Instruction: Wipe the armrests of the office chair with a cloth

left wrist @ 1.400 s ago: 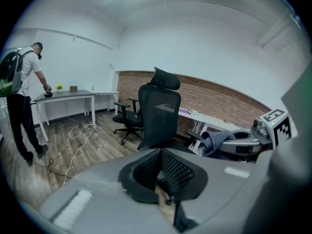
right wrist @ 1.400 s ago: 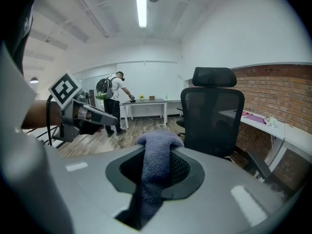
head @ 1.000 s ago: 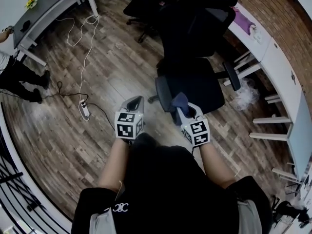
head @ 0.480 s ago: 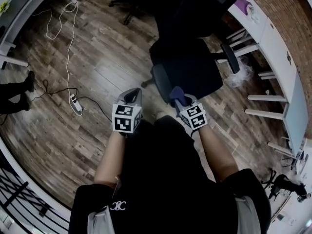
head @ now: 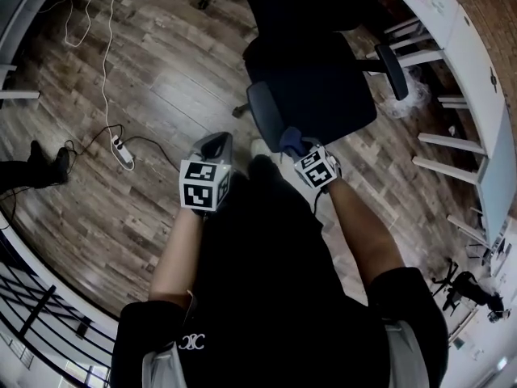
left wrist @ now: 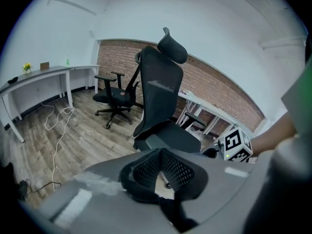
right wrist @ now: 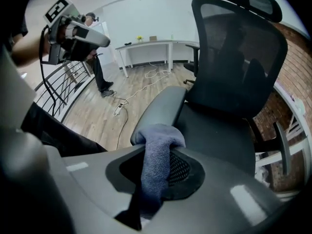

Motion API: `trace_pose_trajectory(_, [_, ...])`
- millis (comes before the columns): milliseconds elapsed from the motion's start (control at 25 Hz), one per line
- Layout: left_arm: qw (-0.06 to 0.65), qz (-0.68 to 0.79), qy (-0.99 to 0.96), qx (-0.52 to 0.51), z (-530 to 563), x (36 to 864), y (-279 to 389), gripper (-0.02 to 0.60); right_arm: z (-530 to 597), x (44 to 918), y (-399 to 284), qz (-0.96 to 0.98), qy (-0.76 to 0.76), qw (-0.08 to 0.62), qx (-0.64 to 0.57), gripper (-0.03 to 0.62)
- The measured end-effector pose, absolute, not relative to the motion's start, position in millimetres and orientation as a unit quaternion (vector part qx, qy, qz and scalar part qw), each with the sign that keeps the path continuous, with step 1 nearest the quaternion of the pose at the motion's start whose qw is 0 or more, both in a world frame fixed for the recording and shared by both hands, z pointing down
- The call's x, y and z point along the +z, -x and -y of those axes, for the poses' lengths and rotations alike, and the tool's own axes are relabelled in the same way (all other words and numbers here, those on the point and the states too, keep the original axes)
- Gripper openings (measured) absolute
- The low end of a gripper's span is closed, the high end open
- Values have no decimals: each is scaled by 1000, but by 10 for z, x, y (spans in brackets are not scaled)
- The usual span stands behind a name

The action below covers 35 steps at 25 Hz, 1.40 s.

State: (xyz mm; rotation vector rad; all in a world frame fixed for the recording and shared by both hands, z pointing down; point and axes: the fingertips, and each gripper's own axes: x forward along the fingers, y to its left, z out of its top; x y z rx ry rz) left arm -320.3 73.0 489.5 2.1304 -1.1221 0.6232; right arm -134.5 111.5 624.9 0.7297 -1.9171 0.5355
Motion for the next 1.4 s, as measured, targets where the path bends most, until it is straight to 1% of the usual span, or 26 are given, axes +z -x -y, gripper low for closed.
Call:
trace_pose_trajectory(400, [331, 432, -801, 248, -750, 4959, 3066, 5, -1180, 6368, 1530, 797, -225, 517, 216, 75])
trace_pose_trajectory(680, [345, 450, -789, 237, -748, 4977, 3090, 5, -1410, 6372, 1958, 816, -142, 523, 200, 75])
trace_pose_trajectory(1120, [367, 489, -757, 231, -832, 5071, 3290, 5, -1158, 6385, 2169, 825, -124, 507, 219, 75])
trace_pose_trajectory(1400, [381, 516, -734, 223, -901, 5134, 3421, 5, -685, 6375, 2382, 831, -136, 501, 202, 75])
